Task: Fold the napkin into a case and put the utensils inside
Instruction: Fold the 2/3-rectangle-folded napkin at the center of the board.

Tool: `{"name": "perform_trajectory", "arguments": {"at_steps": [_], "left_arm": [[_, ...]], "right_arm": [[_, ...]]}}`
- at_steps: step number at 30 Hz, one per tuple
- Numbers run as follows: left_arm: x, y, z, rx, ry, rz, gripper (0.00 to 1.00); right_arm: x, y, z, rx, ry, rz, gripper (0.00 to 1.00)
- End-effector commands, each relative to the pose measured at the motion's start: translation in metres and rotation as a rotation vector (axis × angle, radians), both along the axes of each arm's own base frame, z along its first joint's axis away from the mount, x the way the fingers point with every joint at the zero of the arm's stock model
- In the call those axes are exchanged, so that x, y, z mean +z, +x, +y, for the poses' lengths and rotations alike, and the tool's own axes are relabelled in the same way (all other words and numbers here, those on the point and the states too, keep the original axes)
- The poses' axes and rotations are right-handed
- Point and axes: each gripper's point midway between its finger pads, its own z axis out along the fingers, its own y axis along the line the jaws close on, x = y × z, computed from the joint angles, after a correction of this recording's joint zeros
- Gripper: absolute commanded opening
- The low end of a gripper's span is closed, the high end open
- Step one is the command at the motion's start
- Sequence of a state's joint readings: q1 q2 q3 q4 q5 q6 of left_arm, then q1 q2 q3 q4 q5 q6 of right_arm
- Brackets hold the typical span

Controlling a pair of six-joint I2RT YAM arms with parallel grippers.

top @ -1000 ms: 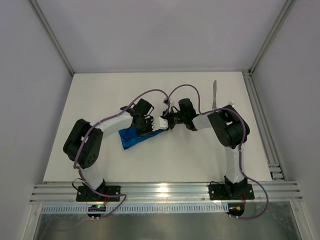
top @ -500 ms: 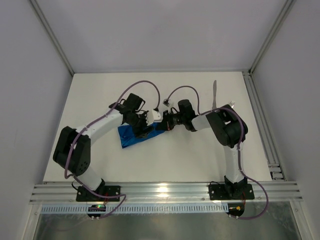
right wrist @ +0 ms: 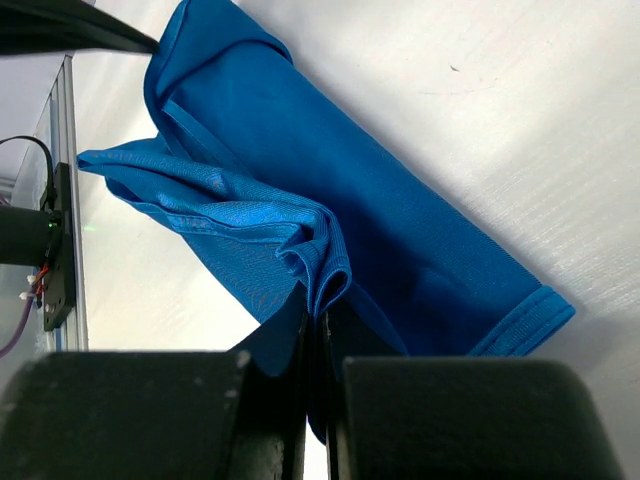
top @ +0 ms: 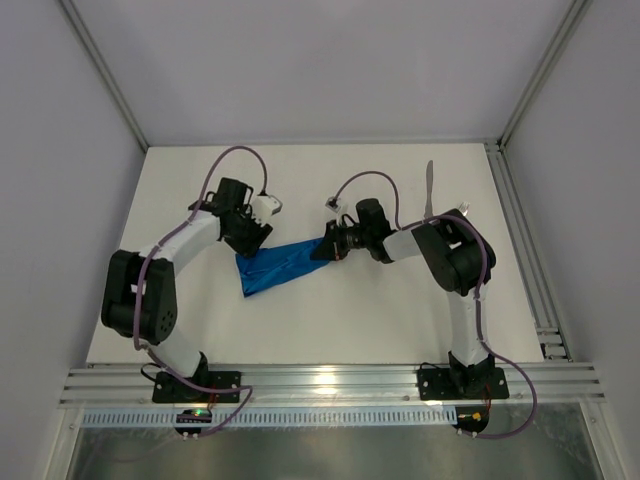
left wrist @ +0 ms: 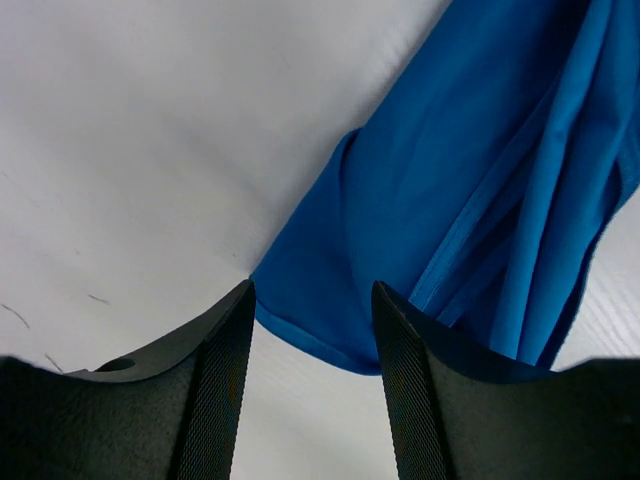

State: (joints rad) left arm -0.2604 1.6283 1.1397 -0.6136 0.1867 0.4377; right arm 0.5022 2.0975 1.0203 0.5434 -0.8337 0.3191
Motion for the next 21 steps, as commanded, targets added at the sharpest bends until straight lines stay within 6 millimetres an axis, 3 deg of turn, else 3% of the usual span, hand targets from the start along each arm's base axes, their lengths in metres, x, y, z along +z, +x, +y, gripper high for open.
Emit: {"name": "perform_trajectory", "arguments": {"at_steps": [1, 5, 14, 21], "left_arm": [[-0.022, -0.004, 0.011, 0.022, 0.101, 0.003, 0.53], [-0.036, -0.008, 0.013, 0.009, 0.130, 0.006, 0.49], [-0.058, -0.012, 0.018, -0.034, 0.196, 0.007, 0.26], [-0.071, -0.019, 0.015, -0.081, 0.207, 0.001, 0.24]], "right_arm": [[0.015, 0.008, 0.007, 0.009, 0.040, -0.060, 0.04], [0.018, 0.008, 0.008, 0.009, 0.046, -0.054, 0.04], [0.050, 0.015, 0.015, -0.015, 0.173, 0.009, 0.04], [0.021, 0.038, 0.001, -0.161, 0.153, 0.183, 0.04]]}}
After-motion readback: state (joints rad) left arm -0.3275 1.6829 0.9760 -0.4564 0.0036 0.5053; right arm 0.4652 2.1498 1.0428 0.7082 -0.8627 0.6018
